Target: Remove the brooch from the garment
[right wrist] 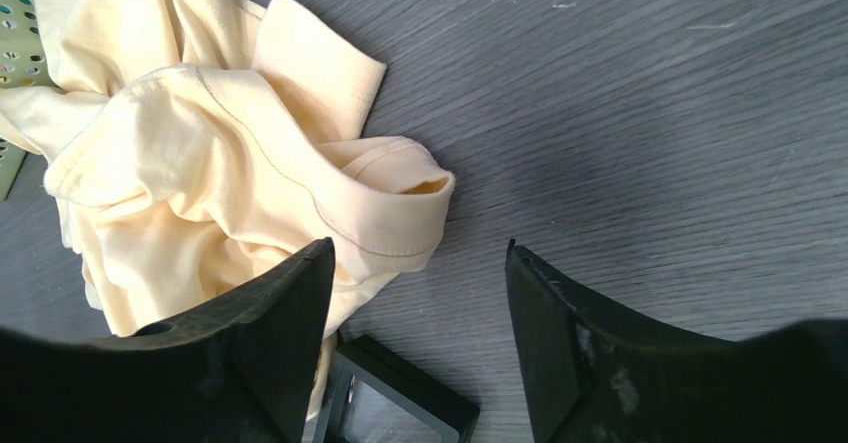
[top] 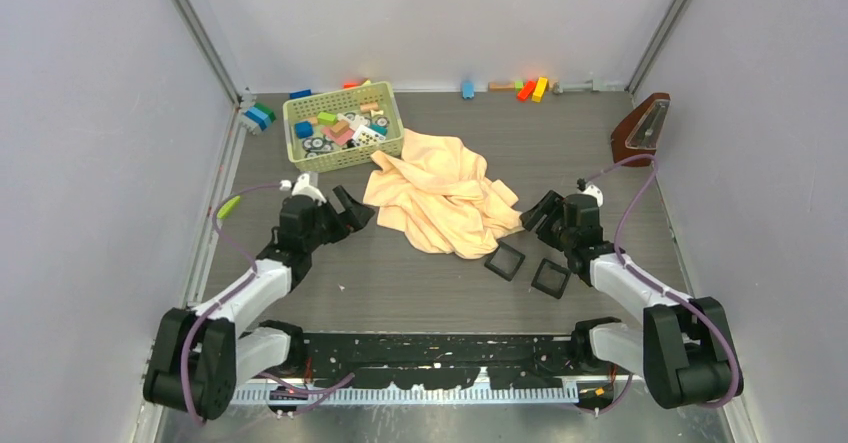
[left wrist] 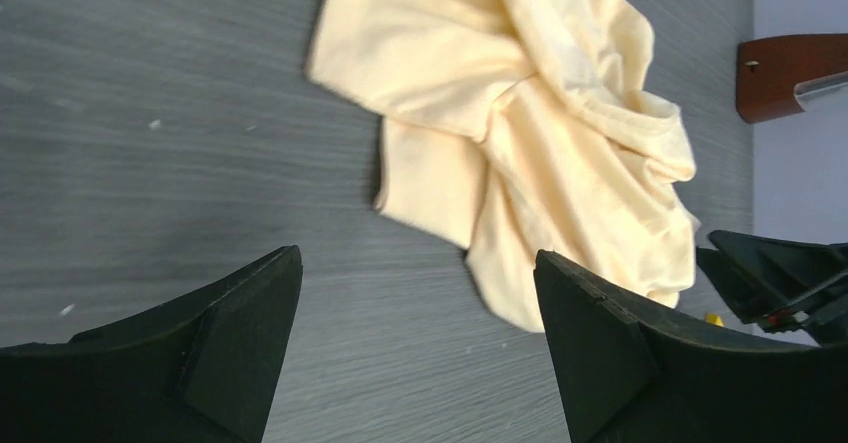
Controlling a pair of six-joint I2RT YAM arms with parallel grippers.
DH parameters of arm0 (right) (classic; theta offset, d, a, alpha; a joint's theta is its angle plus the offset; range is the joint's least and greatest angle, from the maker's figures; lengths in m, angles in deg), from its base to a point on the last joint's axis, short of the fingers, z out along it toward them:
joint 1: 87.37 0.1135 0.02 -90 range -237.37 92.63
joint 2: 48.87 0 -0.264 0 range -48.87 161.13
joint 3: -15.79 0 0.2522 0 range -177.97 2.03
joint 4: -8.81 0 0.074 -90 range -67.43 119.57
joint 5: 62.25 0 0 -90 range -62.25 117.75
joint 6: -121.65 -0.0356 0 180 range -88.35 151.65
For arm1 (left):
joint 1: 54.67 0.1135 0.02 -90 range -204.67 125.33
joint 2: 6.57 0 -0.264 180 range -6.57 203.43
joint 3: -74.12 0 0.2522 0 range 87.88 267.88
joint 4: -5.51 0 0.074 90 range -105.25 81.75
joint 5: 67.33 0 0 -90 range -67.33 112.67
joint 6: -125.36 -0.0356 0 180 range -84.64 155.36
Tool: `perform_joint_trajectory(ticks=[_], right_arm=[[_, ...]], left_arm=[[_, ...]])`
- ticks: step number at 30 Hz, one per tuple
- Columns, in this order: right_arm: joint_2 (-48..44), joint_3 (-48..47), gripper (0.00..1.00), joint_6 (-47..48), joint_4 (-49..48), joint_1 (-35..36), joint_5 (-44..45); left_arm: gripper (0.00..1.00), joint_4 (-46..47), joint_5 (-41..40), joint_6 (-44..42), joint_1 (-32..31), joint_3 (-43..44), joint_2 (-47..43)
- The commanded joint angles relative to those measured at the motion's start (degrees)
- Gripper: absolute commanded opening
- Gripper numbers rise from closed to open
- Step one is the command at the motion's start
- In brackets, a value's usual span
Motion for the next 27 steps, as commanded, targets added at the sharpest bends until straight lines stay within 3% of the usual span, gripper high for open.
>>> perform_joint_trajectory(ticks=[1,7,11,12,14,15,17,19,27], right_arm=[[1.7,-2.2,0.67,-0.4,-2.9,0.7,-0.9],[5.1,-2.8,0.65,-0.9,-4.6,1.4,-2.1],[8.0,-4.0,0.58,-0.8,-6.2,2.0,-3.5],[9.0,-5.1,0.54,-0.6,-5.6,2.2,-3.7],[10.6,-6.8,0.33,-0.1,-4.6,3.0,-4.0],[11.5,-7.3,0.18,0.0,-4.3,3.6,-4.1],[12.2,-8.1,0.06,0.3,-4.4,4.2,-4.1],[12.1,-8.1,0.01,0.4,-4.6,4.7,-3.9],[8.6,-6.1,0.01,0.7,-5.4,5.0,-2.5]], left_arm=[[0.89,5.1,-1.5,3.2,-3.6,7.5,6.1],[0.87,9.5,0.1,8.0,-6.6,15.3,20.7],[0.84,11.8,1.3,9.9,-8.1,19.9,29.1],[0.84,11.8,1.2,10.1,-8.5,21.2,30.6],[0.82,11.7,0.8,10.6,-9.1,23.6,33.1],[0.78,11.8,0.7,10.7,-9.3,24.7,34.3],[0.74,11.7,0.5,11.0,-9.5,26.5,36.0],[0.74,11.0,-1.3,12.3,-9.8,27.6,37.0],[0.71,6.6,-8.0,15.1,-10.0,32.8,40.8]])
